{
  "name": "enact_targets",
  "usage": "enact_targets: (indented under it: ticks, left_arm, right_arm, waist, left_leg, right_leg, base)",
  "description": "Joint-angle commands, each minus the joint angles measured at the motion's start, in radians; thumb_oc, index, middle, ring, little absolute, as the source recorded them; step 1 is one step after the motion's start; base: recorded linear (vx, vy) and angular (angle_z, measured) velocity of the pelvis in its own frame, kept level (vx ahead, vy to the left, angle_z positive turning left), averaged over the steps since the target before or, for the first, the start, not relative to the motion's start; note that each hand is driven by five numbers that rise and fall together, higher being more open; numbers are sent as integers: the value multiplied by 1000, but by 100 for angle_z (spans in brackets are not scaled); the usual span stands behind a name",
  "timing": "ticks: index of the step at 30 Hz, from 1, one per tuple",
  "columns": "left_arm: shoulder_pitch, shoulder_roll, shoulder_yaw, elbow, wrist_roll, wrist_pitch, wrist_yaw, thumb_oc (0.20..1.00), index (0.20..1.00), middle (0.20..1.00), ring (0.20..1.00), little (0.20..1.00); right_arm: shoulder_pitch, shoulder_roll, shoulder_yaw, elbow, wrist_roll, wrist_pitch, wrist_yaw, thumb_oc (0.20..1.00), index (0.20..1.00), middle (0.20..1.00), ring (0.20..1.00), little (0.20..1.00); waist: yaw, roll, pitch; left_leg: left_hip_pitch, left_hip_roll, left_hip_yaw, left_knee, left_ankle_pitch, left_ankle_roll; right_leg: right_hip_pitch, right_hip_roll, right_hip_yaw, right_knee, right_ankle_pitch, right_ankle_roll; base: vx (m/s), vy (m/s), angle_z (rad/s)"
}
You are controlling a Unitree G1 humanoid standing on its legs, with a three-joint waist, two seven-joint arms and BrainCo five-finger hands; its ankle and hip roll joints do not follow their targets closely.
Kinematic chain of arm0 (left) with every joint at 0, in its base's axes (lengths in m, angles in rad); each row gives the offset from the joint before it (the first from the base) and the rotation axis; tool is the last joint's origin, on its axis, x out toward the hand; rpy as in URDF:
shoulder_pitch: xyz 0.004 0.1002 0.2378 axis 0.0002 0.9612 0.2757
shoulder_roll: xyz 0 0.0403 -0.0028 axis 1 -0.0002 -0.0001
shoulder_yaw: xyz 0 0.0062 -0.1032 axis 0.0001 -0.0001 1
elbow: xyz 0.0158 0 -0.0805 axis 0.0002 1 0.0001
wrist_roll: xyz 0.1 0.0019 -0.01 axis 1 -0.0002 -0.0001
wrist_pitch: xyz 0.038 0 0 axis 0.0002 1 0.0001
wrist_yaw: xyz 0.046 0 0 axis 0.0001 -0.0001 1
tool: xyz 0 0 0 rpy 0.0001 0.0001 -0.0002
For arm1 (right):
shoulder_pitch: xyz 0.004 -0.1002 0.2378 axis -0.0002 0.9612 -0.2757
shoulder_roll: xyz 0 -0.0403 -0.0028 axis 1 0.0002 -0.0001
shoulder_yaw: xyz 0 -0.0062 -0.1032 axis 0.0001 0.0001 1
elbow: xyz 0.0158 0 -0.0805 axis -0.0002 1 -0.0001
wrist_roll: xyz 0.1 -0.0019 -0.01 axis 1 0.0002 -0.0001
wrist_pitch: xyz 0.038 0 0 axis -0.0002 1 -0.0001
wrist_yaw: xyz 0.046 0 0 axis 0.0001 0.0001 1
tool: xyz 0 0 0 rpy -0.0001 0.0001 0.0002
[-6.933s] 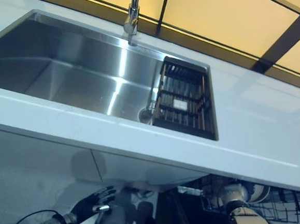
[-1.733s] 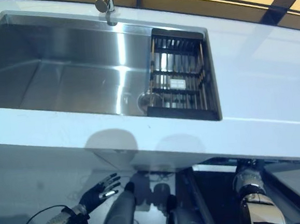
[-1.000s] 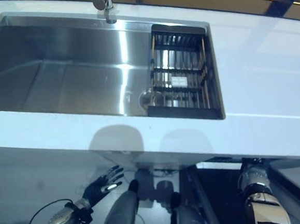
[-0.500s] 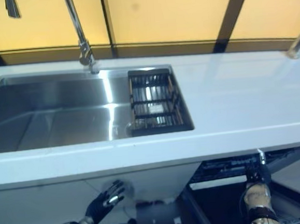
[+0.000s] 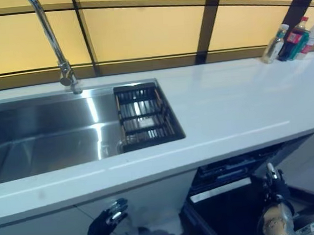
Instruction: Pick up plates and place into dishwasher.
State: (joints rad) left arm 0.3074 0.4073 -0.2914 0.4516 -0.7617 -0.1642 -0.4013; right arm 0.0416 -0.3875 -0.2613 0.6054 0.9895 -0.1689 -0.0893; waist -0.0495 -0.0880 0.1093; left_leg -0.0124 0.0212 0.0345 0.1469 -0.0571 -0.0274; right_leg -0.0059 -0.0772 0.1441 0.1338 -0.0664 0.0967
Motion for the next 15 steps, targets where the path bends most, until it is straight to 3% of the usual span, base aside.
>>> enact_targets:
  ticks: [1, 6, 13, 15]
  left_arm:
    - [-68, -35, 49, -84, -34, -86, 3, 1000, 1000, 1000, 1000, 1000]
    - [-74, -27, 65, -89, -37, -75, 8, 1000, 1000, 1000, 1000, 1000]
    - [-104, -11, 67, -100, -31, -51, 13, 1000, 1000, 1000, 1000, 1000]
    - [-111, -5, 76, -99, -41, -54, 15, 1000, 1000, 1000, 1000, 1000]
  right_arm:
    - [-45, -105, -23, -80, -161, -89, -55, 1000, 1000, 1000, 1000, 1000]
    - [-7, -144, -34, -153, -384, -97, -156, 1000, 1000, 1000, 1000, 1000]
    - [64, -133, -71, -185, -470, -111, -270, 1000, 1000, 1000, 1000, 1000]
    - [73, -128, -79, -161, -463, -115, -288, 1000, 1000, 1000, 1000, 1000]
  waist:
    - [-33, 10, 11]
    - [-65, 9, 15]
    - [-112, -2, 43]
    - [-109, -5, 50]
  left_leg:
    - [37, -37, -16, -6, -93, 94]
    - [31, -59, 2, 6, -110, 110]
    - [13, -81, 38, 25, -126, 121]
    - [2, -77, 61, 36, -128, 123]
  right_leg:
    - [-67, -1, -19, -5, 154, 50]
    - [-109, -8, 11, 14, 203, 73]
    - [-182, -28, 29, 27, 288, 91]
    - [-193, -41, -4, 43, 292, 94]
  base:
    - [-115, 72, -13]
    - [-108, 73, -17]
    - [-113, 43, -20]
    - [-135, 14, -14]
